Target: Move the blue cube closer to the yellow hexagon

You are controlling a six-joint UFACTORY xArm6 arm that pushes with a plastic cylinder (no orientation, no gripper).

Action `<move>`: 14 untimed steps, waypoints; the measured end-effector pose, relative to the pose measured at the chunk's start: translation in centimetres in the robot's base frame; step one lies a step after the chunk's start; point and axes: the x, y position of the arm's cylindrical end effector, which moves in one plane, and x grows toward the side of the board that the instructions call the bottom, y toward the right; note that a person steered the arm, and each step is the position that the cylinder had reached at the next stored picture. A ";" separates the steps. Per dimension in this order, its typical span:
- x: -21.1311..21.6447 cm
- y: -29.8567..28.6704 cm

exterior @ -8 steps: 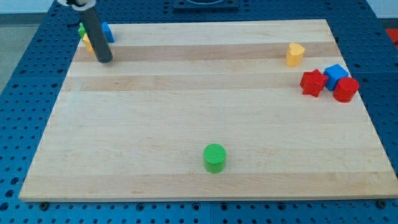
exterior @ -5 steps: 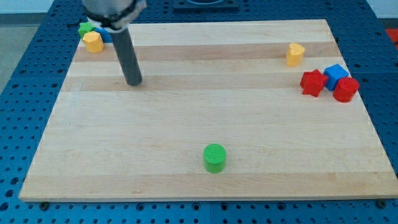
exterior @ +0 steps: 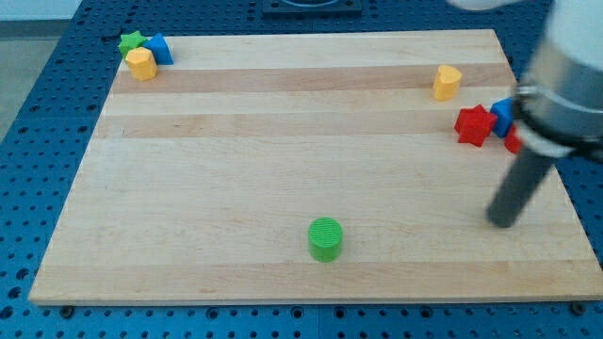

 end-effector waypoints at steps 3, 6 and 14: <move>-10.8 10.7; -15.6 -3.7; -15.9 -10.0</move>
